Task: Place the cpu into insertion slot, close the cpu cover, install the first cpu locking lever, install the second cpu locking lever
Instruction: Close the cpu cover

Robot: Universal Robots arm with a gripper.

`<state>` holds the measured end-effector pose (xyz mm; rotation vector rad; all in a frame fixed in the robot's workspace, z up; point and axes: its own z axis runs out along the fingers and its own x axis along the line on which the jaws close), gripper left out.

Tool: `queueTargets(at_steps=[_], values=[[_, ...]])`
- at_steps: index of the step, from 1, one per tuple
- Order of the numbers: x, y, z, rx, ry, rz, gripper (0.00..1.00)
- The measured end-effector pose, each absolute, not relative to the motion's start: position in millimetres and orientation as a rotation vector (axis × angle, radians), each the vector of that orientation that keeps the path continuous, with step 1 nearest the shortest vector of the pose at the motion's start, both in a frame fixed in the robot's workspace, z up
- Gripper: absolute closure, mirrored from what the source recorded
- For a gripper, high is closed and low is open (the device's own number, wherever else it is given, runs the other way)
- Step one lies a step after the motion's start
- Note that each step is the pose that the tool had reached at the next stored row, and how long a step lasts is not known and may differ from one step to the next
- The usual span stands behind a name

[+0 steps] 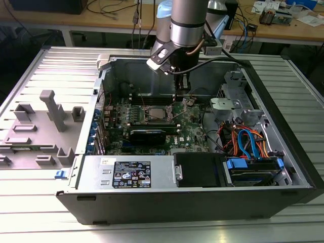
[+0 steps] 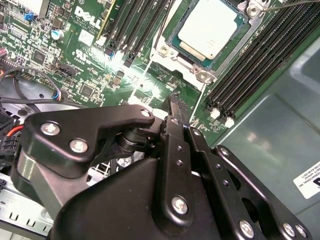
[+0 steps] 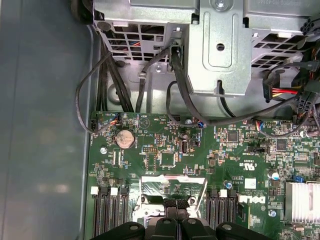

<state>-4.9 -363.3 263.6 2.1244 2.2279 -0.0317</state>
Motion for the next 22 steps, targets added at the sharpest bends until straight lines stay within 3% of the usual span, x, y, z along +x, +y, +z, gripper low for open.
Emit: queueTargets(at_steps=[22], values=[[43.0, -362.4, 258.2, 2.137, 2.259, -0.080, 0.89]])
